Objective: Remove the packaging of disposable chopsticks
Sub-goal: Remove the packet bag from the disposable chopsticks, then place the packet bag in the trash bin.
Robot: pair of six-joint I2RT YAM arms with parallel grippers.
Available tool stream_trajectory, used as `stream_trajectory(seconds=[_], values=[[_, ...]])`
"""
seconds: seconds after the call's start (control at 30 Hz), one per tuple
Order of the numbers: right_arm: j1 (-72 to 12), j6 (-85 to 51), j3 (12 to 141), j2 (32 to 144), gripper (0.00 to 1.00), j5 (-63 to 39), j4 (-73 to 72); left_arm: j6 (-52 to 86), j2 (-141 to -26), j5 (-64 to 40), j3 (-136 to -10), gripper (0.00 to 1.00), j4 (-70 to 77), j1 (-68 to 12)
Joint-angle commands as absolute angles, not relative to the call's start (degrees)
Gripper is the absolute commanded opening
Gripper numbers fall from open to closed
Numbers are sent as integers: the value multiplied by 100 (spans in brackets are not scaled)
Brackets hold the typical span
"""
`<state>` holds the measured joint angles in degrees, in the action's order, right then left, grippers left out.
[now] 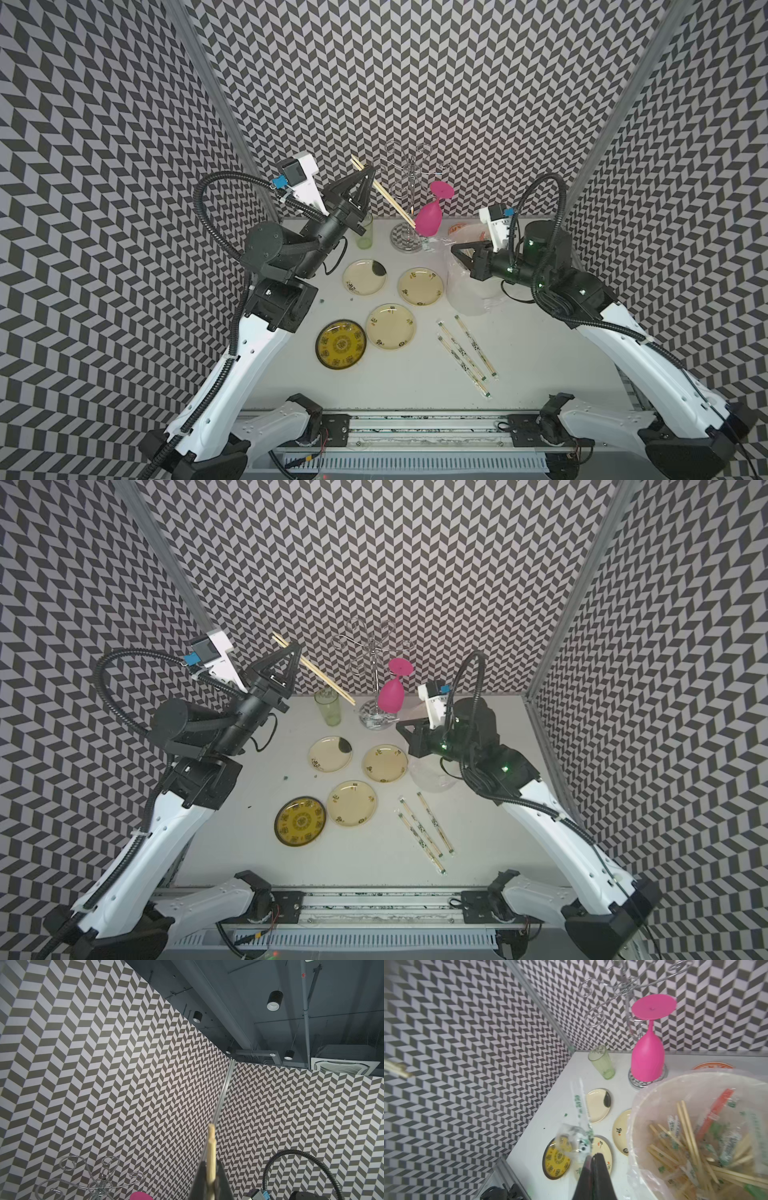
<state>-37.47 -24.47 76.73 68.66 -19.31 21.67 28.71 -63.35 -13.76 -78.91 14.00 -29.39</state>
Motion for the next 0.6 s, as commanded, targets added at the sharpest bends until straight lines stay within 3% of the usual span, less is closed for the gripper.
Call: stream_trajectory(seconds=[0.0,0.33,0.57], values=[[-3560,-2337,7583,6634,0,-1920,2284,2749,-6216,-1226,-8128,0,1383,-2837],[-2705,-1868,7879,6406,0,-1742,3359,2449,-5966,-925,-8122,0,1200,-2698],[-2172,-1109,8971,6865,0,-510,5047,2291,-5674,-831,-7702,0,1062,-2689]])
